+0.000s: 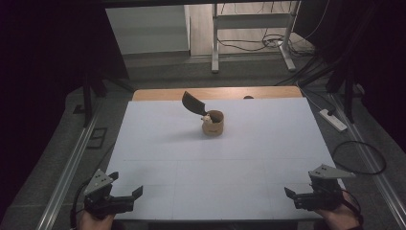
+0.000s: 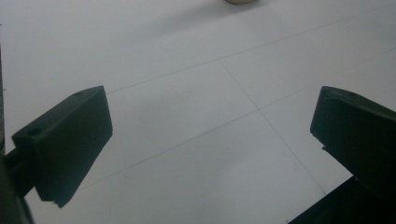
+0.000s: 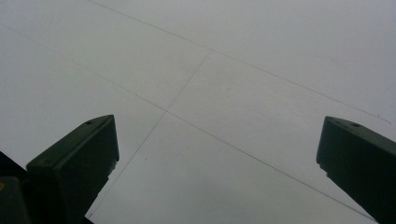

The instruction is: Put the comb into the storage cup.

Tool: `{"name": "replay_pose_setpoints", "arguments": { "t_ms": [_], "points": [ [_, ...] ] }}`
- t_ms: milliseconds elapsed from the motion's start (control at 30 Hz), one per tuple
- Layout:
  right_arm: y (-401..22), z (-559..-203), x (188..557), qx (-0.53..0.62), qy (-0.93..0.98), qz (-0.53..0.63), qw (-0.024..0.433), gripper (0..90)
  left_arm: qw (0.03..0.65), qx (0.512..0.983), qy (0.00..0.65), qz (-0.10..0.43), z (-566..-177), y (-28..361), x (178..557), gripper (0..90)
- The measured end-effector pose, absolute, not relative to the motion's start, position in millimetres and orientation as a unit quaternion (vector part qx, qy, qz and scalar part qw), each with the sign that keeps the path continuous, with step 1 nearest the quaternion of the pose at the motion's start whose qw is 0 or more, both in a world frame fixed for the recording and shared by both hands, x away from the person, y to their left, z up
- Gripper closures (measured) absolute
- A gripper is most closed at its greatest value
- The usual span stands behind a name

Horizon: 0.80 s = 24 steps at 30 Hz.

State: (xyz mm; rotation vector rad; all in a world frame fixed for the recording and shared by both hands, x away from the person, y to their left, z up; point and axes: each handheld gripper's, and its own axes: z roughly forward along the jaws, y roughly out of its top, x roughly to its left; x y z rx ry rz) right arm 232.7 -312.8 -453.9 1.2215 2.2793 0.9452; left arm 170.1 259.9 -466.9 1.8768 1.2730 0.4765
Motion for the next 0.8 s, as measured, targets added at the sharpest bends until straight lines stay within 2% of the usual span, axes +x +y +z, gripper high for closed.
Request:
{"name": "replay_pose_setpoints", "arguments": {
  "t_ms": [800],
  "points": [
    [-311.9,-454.4,234.0,0.436,0.814,0.332,0.191,0.0,0.343,0.77,0.507,0.18,-471.5,250.1,175.4,0.2]
  ]
}}
